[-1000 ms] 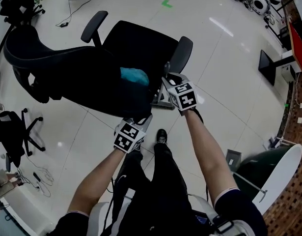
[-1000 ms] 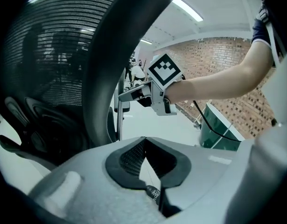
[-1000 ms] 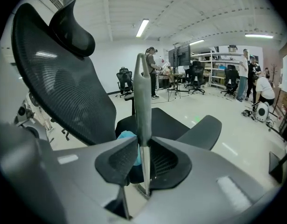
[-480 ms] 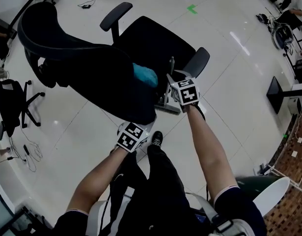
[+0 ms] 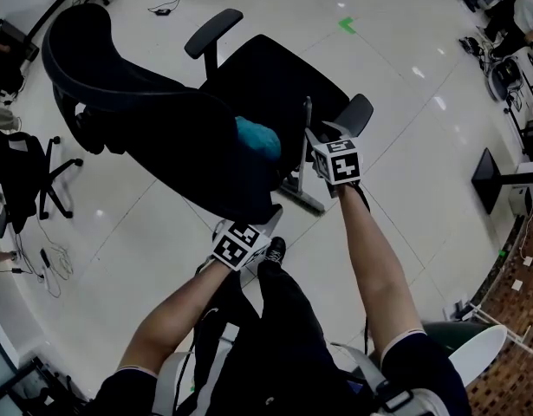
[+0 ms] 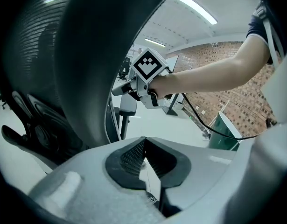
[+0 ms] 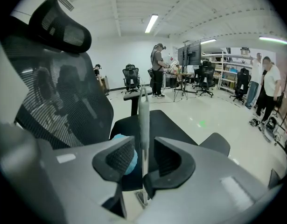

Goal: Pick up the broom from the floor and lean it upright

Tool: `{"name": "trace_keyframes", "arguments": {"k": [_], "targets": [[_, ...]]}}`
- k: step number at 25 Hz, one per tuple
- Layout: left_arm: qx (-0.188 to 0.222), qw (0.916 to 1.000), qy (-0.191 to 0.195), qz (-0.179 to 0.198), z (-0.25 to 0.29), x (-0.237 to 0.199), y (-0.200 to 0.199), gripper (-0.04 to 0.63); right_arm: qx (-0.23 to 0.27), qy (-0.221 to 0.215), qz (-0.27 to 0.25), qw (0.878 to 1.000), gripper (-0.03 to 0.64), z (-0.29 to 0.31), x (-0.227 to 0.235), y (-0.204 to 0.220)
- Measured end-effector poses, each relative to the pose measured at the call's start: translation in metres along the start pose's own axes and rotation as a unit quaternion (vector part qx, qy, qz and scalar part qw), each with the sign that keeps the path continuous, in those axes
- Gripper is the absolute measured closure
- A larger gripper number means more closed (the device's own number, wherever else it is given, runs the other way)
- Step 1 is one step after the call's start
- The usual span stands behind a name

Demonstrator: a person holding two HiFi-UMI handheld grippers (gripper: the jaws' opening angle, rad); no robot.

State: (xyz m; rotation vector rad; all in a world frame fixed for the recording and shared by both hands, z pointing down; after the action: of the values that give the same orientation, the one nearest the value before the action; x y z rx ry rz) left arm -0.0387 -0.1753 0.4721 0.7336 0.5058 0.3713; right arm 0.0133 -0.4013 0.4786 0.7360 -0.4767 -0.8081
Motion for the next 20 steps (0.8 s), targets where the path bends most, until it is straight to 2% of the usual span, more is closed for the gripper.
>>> {"name": "trace_keyframes", "arguments": {"k": [11,15,20], "targets": [[0.008,0.9998,0.015,0.012,0.004,0.011,-0.016,0.597,0.023,0.025,0.011,0.999,0.489,-0.040,0.016,0.000],[0.028,0.9995,0.009,-0.008,-0.003,0.011,-0.028,0.597,0.041,0.035,0.031,0.998,0.503,-0.068,0.012,0.003],[0.043,0.9990,0.011,-0.003,-0.010,0.023,-0.045,0.597,0.075,0.039,0.072,0.994,0.522,-0.114,0.001,0.008]]}}
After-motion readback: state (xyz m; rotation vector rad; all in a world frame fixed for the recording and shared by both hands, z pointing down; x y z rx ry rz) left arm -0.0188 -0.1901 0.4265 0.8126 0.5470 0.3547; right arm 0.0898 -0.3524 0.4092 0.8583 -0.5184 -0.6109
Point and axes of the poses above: the fingertips, and each gripper's own axes: z forward along the fingers, x to its right, y out of its underside, the point moved 6 cm from there along -z, backward along the fingers, and after that the axes turned 1 degree about z, right-handed, at the moved point
